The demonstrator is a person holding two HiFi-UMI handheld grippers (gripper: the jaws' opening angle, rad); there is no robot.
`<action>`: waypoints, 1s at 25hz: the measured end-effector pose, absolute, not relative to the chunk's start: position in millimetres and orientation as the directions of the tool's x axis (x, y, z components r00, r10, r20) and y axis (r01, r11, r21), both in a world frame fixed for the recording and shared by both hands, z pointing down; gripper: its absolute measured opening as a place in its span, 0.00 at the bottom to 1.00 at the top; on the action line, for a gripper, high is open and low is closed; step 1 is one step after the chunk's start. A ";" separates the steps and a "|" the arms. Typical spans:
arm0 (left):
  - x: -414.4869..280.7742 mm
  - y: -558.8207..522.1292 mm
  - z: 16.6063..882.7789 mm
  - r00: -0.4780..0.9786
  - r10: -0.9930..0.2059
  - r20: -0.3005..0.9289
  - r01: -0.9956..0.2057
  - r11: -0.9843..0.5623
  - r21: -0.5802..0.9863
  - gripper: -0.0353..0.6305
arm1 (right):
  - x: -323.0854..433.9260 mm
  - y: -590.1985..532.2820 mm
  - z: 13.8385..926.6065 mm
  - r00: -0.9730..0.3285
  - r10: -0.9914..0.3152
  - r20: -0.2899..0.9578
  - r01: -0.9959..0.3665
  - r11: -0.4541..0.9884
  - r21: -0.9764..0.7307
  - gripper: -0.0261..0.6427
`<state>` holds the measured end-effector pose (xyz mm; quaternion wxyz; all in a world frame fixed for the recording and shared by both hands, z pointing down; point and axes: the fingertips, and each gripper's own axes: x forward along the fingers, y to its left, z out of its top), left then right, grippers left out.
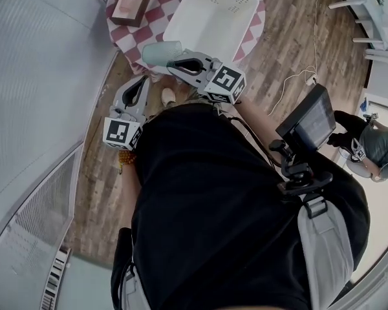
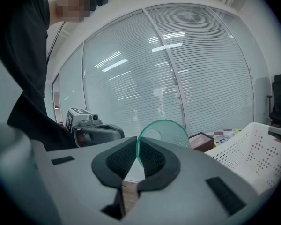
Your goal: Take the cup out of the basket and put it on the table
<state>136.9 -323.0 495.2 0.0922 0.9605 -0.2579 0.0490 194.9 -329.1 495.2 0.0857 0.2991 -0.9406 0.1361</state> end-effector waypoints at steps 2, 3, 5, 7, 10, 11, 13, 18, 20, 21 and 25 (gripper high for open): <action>132.4 -320.5 495.8 0.858 -0.492 0.149 -0.512 -0.846 0.152 0.06 | 189.1 -326.2 497.2 -0.814 -0.529 0.240 -0.576 0.789 -0.213 0.08; 132.1 -319.9 496.2 0.857 -0.493 0.149 -0.513 -0.845 0.153 0.06 | 187.9 -325.0 497.9 -0.816 -0.525 0.242 -0.573 0.792 -0.213 0.08; 133.7 -320.2 497.0 0.859 -0.491 0.146 -0.510 -0.846 0.156 0.06 | 188.5 -324.1 498.4 -0.815 -0.522 0.250 -0.571 0.795 -0.205 0.08; 134.2 -320.6 496.8 0.860 -0.489 0.146 -0.508 -0.847 0.158 0.06 | 188.2 -323.7 499.6 -0.815 -0.518 0.258 -0.570 0.798 -0.197 0.08; 133.5 -320.6 496.4 0.860 -0.490 0.145 -0.509 -0.847 0.156 0.06 | 184.9 -321.6 503.2 -0.822 -0.503 0.267 -0.557 0.808 -0.194 0.08; 133.4 -320.4 496.7 0.860 -0.489 0.146 -0.508 -0.847 0.156 0.06 | 184.1 -320.8 504.6 -0.823 -0.499 0.271 -0.555 0.809 -0.194 0.08; 132.7 -320.6 496.7 0.860 -0.487 0.148 -0.507 -0.847 0.158 0.06 | 182.8 -319.9 507.0 -0.822 -0.497 0.277 -0.554 0.809 -0.194 0.08; 132.2 -322.6 496.3 0.860 -0.488 0.151 -0.509 -0.845 0.166 0.06 | 180.2 -320.4 506.1 -0.824 -0.495 0.274 -0.552 0.812 -0.192 0.08; 133.5 -322.6 497.7 0.862 -0.483 0.153 -0.504 -0.848 0.163 0.06 | 180.2 -320.6 505.5 -0.826 -0.495 0.271 -0.549 0.815 -0.185 0.08; 134.2 -322.6 498.4 0.863 -0.481 0.154 -0.503 -0.849 0.161 0.06 | 180.3 -320.3 505.4 -0.827 -0.493 0.271 -0.547 0.817 -0.180 0.08; 134.6 -323.2 500.8 0.865 -0.477 0.157 -0.499 -0.851 0.162 0.06 | 179.3 -319.6 505.4 -0.829 -0.490 0.270 -0.542 0.822 -0.172 0.08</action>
